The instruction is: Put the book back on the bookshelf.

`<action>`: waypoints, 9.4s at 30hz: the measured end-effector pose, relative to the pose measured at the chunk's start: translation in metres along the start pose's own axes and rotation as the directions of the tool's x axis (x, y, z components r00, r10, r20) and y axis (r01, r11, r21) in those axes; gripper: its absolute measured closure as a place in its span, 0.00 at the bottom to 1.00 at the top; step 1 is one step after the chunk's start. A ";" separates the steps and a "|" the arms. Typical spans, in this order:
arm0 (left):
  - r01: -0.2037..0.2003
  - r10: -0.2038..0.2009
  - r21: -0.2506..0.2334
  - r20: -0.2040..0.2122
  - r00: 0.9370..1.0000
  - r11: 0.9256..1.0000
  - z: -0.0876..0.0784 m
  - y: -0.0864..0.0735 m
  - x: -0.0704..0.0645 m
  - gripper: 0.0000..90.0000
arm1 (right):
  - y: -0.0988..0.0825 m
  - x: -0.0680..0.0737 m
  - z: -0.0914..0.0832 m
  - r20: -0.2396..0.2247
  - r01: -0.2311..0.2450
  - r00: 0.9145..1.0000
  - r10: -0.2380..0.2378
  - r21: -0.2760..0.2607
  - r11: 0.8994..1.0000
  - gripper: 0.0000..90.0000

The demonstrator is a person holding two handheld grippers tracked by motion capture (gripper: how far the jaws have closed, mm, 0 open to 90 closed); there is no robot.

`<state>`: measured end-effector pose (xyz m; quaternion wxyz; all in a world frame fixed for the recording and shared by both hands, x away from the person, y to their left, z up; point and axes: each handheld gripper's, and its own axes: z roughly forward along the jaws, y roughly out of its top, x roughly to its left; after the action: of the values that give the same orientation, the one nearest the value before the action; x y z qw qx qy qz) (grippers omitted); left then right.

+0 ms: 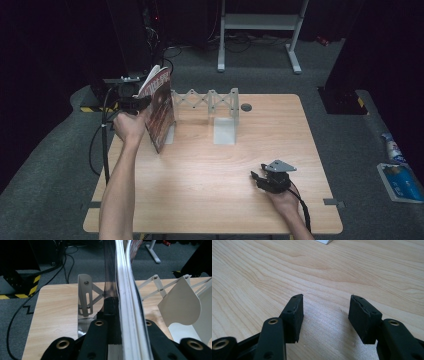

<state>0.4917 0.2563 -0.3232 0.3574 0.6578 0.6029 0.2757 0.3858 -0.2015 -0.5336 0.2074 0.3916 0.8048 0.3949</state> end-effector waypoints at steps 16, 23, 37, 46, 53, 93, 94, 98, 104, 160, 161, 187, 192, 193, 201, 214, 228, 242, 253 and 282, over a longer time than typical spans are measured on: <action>-0.026 0.026 -0.032 0.012 1.000 0.999 0.008 -0.010 -0.005 0.92 | 0.000 0.000 0.000 -0.001 -0.003 1.000 0.003 0.001 1.000 0.51; -0.047 0.047 -0.003 -0.004 0.999 0.999 0.006 -0.011 -0.003 0.90 | 0.000 0.000 0.000 0.000 -0.001 1.000 0.001 0.000 1.000 0.51; -0.046 0.046 0.019 -0.041 0.998 0.999 0.005 -0.012 0.009 0.86 | 0.000 0.000 0.000 0.000 -0.002 1.000 0.002 0.000 1.000 0.51; -0.033 0.034 0.019 -0.063 0.997 0.999 0.002 -0.012 0.017 0.83 | 0.000 0.000 0.000 0.000 -0.003 1.000 0.003 0.000 1.000 0.51; -0.019 0.021 0.035 -0.063 0.998 0.999 0.000 -0.012 0.024 0.82 | 0.000 0.000 0.000 0.000 -0.002 1.000 0.002 0.000 1.000 0.51; 0.062 -0.062 -0.025 -0.004 0.998 0.998 -0.030 -0.031 0.049 0.45 | 0.000 0.000 0.000 0.000 -0.004 1.000 0.004 0.001 1.000 0.51; 0.063 -0.063 -0.028 0.000 0.998 0.998 -0.031 -0.032 0.049 0.45 | 0.000 0.000 0.000 0.000 -0.003 1.000 0.003 0.000 1.000 0.51; 0.071 -0.071 -0.030 0.016 0.997 0.997 -0.033 -0.034 0.051 0.43 | 0.000 0.000 0.000 0.000 -0.004 1.000 0.004 0.000 1.000 0.51; 0.078 -0.075 -0.049 0.052 0.996 0.996 -0.037 -0.037 0.049 0.43 | 0.000 0.000 0.000 0.001 -0.004 1.000 0.004 0.000 1.000 0.51; 0.065 -0.043 -0.204 0.112 0.993 0.977 -0.077 -0.078 0.031 0.46 | 0.000 0.000 0.000 0.000 -0.005 1.000 0.005 0.000 1.000 0.50; 0.065 -0.043 -0.204 0.112 0.993 0.977 -0.077 -0.078 0.031 0.46 | 0.000 0.000 0.000 0.000 -0.005 1.000 0.005 0.000 1.000 0.50; 0.036 -0.003 -0.200 0.162 0.987 0.979 -0.073 -0.085 0.007 0.42 | 0.000 0.000 0.000 0.000 -0.002 1.000 0.002 -0.002 1.000 0.50; 0.032 0.002 -0.193 0.177 0.984 0.981 -0.068 -0.085 0.001 0.40 | 0.000 0.000 0.000 0.000 -0.003 1.000 0.003 -0.003 1.000 0.50; 0.030 0.005 -0.189 0.181 0.983 0.982 -0.067 -0.086 0.000 0.39 | 0.000 0.000 0.000 0.000 -0.002 1.000 0.002 -0.003 1.000 0.50; 0.011 0.023 -0.174 0.193 0.981 0.985 -0.061 -0.087 -0.010 0.38 | 0.000 0.000 0.000 0.000 -0.002 1.000 0.002 -0.002 1.000 0.50; -0.038 0.072 -0.163 0.203 0.976 0.986 -0.055 -0.090 -0.026 0.35 | 0.000 0.000 0.000 0.000 -0.001 1.000 0.001 -0.002 1.000 0.50; -0.068 0.101 -0.147 0.235 0.967 0.987 -0.048 -0.090 -0.041 0.33 | 0.000 0.000 0.000 0.001 -0.004 1.000 0.004 0.000 1.000 0.50; -0.068 0.105 -0.138 0.280 0.954 0.988 -0.041 -0.094 -0.051 0.32 | 0.000 0.000 0.000 0.000 -0.004 1.000 0.004 -0.001 1.000 0.50; -0.078 0.114 -0.126 0.312 0.943 0.989 -0.036 -0.097 -0.060 0.32 | 0.000 0.000 0.000 0.001 -0.003 1.000 0.003 -0.001 1.000 0.50; -0.078 0.111 -0.105 0.352 0.929 0.991 -0.027 -0.109 -0.071 0.30 | 0.000 0.000 0.000 0.001 0.003 1.000 -0.003 -0.003 1.000 0.50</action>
<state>0.3962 0.1916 -0.3900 0.4763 0.7086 0.4826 0.1952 0.3858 -0.2017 -0.5339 0.2090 0.3905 0.8046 0.3956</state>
